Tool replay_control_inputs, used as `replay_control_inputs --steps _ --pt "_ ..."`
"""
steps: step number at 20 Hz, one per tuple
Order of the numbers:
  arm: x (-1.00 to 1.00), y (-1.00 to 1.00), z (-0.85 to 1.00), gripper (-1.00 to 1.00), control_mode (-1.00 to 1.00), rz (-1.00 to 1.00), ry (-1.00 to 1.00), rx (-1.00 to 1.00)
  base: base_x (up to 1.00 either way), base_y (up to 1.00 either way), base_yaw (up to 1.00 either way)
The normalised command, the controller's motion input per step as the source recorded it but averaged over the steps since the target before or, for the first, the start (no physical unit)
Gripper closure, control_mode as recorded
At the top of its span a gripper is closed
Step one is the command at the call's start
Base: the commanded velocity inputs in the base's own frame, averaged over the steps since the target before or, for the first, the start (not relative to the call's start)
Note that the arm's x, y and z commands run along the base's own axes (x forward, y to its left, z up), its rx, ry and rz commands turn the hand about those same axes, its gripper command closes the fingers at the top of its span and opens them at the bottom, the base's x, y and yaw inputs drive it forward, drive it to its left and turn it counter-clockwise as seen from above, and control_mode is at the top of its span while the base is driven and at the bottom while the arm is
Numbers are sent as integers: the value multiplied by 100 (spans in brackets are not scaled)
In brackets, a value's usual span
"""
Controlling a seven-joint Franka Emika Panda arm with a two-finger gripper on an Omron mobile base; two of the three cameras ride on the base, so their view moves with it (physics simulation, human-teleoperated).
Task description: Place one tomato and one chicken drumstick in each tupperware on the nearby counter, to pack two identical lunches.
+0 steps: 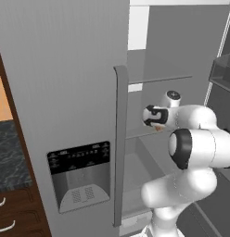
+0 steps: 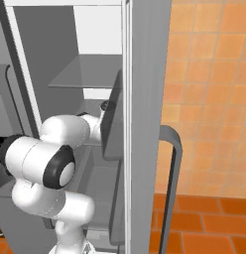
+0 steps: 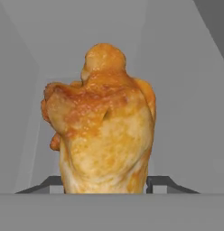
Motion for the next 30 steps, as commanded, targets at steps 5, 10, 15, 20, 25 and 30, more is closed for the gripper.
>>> replay_control_inputs --steps 5,10,15,20,25,30 --pt "-87 30 39 100 -100 -1 -13 -2 0 0 0" --pt "-75 24 96 100 -100 0 6 0 0 0 0" --pt "-93 1 79 100 -100 0 10 0 0 0 0" --pt "-91 18 80 100 -100 0 22 0 0 0 0" --pt "-94 19 26 100 -100 0 14 2 0 0 0" --pt "-98 5 -3 100 -100 0 -8 2 0 0 0"
